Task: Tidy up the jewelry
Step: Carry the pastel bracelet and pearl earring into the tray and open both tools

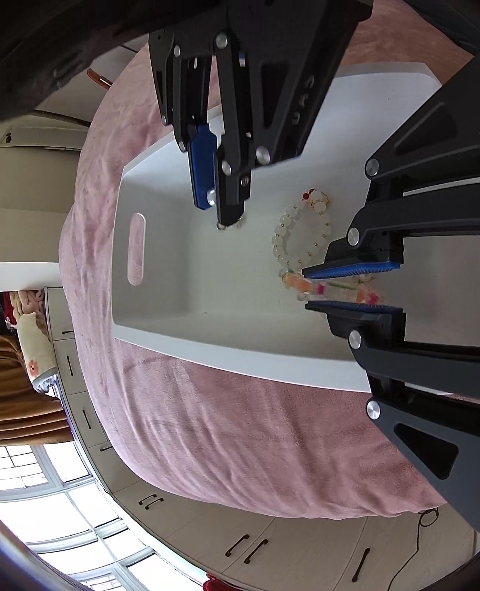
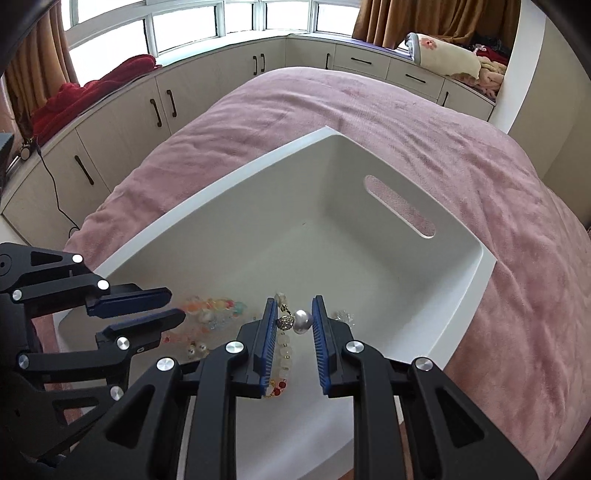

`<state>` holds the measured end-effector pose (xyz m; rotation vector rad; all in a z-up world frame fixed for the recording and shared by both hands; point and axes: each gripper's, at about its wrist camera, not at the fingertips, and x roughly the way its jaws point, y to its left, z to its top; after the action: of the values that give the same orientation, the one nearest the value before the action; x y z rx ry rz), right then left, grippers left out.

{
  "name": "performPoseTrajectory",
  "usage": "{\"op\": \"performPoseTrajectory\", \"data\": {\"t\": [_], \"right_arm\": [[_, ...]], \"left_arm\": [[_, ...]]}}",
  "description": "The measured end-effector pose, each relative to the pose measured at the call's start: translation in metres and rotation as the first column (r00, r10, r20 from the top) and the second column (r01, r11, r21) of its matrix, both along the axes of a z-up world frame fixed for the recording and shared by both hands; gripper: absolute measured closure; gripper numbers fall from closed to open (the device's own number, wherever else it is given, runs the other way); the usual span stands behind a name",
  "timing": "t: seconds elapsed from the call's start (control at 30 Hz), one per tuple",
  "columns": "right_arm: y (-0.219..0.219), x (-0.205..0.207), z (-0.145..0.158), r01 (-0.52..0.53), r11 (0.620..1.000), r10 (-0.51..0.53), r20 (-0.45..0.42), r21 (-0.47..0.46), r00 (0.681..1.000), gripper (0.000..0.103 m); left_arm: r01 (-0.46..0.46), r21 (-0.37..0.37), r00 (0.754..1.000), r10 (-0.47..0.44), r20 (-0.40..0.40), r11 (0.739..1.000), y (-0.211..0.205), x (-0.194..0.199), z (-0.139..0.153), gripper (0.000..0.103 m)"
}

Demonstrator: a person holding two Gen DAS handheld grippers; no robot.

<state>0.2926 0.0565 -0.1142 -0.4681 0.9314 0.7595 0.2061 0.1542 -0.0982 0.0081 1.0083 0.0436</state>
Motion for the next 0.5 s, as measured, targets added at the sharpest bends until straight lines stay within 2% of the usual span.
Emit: {"op": "performPoseTrajectory", "data": {"t": [0.07, 0.13, 0.2, 0.3, 0.4, 0.5], "right_arm": [[0.002, 0.000, 0.001, 0.001, 1.000, -0.001, 0.007, -0.006, 1.000, 0.078], [0.002, -0.001, 0.005, 0.006, 1.000, -0.006, 0.026, -0.004, 1.000, 0.062], [0.000, -0.002, 0.012, 0.014, 1.000, -0.014, 0.057, 0.005, 0.998, 0.054], [-0.005, -0.003, 0.028, 0.014, 0.999, -0.017, 0.090, 0.037, 0.996, 0.049], [-0.018, -0.005, 0.050, 0.013, 0.997, -0.024, 0.150, 0.074, 0.988, 0.038], [-0.039, -0.007, 0.074, 0.022, 0.994, -0.044, 0.214, 0.103, 0.976, 0.037]], "left_arm": [[0.007, -0.003, 1.000, -0.007, 0.003, 1.000, -0.002, 0.000, 0.001, 0.072], [0.009, 0.012, 1.000, -0.009, 0.013, 1.000, -0.005, 0.000, 0.004, 0.063], [0.008, 0.019, 1.000, -0.008, 0.029, 1.000, -0.007, -0.001, 0.008, 0.059], [-0.007, 0.016, 0.998, 0.006, 0.055, 1.000, -0.010, -0.002, 0.020, 0.052], [-0.012, 0.014, 0.996, 0.011, 0.091, 1.000, -0.014, -0.006, 0.037, 0.046], [-0.016, 0.001, 0.989, 0.015, 0.147, 1.000, -0.021, -0.011, 0.059, 0.036]]}}
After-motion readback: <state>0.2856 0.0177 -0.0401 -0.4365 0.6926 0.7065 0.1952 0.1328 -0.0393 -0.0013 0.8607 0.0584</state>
